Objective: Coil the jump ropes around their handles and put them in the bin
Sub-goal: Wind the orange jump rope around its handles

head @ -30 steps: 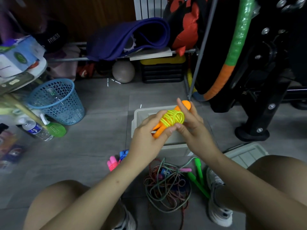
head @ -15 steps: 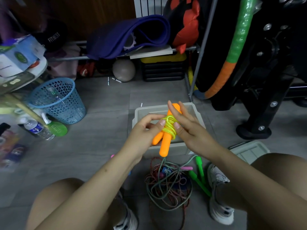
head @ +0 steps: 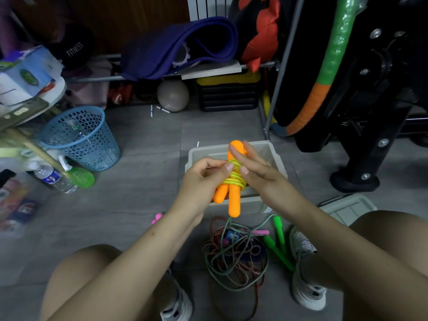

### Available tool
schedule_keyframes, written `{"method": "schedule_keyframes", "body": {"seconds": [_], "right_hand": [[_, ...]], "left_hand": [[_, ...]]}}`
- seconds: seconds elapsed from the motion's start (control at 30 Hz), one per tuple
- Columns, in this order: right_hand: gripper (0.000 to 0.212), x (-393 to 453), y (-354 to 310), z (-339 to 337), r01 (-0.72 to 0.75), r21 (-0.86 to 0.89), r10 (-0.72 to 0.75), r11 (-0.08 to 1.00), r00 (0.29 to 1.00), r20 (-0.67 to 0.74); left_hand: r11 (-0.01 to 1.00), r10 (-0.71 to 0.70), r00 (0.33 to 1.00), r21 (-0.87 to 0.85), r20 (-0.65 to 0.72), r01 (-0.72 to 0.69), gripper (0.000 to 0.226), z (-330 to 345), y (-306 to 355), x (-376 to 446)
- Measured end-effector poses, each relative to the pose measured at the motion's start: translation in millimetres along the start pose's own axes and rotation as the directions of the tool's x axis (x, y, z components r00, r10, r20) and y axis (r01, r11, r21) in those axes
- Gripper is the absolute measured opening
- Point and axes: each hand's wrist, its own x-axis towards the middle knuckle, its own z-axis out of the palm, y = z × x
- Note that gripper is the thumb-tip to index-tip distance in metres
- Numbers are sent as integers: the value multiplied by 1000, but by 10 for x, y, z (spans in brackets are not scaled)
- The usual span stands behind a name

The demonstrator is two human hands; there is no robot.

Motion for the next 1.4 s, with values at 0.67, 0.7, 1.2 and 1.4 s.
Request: {"method": "schedule_keyframes", "body": {"seconds": [0.67, 0.7, 1.2, 1.4], "right_hand": [[73, 26, -19, 5, -148, 594, 202, 791, 979, -26], [73, 28, -24, -1, -140, 579, 198, 803, 980, -37], [68, 45, 13, -19, -176, 538, 220, 824, 975, -18], [62, 32, -46, 20, -170, 566, 266, 807, 960, -91]], "left_hand": [[963, 160, 987, 221, -10, -154, 17, -16, 145, 50], [954, 148, 989, 261, 26, -149, 18, -42, 168, 78], [731, 306, 907, 539, 289, -419, 28, -149, 144, 188], [680, 550, 817, 475, 175, -559, 7, -27, 94, 131]]}}
